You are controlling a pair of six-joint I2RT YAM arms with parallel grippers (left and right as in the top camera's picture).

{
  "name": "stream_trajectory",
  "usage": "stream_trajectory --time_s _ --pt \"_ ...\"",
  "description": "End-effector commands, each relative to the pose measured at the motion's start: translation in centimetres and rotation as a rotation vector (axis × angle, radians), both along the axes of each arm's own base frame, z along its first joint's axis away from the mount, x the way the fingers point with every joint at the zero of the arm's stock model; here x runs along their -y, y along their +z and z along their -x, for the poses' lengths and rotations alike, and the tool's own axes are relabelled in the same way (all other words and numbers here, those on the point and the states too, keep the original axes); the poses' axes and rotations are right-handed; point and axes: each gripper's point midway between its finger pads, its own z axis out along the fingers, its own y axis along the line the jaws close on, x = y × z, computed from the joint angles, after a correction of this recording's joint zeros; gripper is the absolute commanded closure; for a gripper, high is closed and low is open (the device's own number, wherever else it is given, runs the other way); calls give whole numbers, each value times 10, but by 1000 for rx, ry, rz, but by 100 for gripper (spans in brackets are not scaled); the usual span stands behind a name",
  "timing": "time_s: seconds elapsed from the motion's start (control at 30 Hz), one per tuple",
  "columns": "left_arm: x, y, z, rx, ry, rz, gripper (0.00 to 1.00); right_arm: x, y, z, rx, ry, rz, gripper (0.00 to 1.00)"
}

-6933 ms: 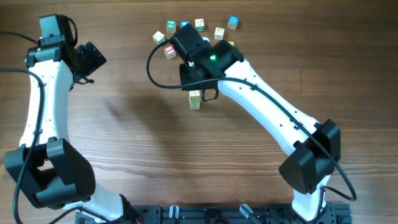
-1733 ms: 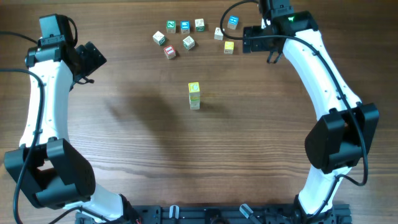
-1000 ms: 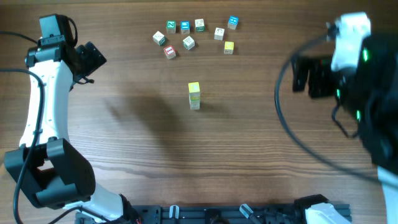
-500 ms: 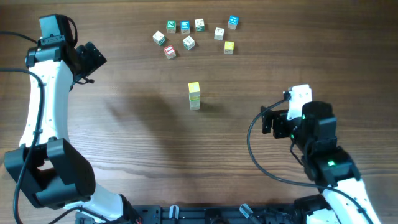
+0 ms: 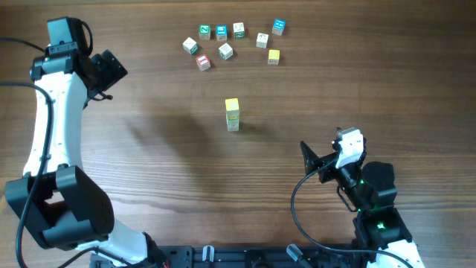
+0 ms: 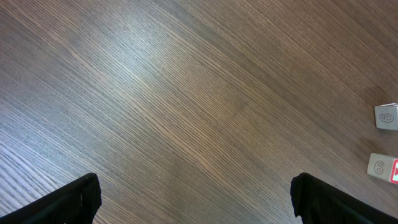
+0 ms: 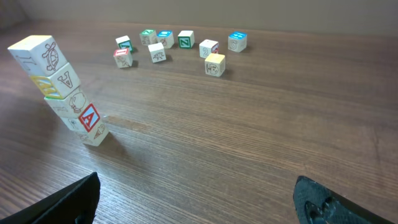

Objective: Form a tower

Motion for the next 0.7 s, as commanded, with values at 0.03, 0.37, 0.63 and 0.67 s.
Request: stream_trajectory --time_s 0.03,0.37,0.63,0.67 --pt "-3 12 -2 29 -1 -18 0 -4 2 2 21 36 8 0" --pt "-3 12 -2 29 0 -18 0 -6 12 9 97 68 37 0" --pt "-3 12 -2 29 -1 -19 0 -3 23 24 213 63 18 0" --pt "-3 12 -2 29 -1 -18 0 -2 22 25 208 60 19 0"
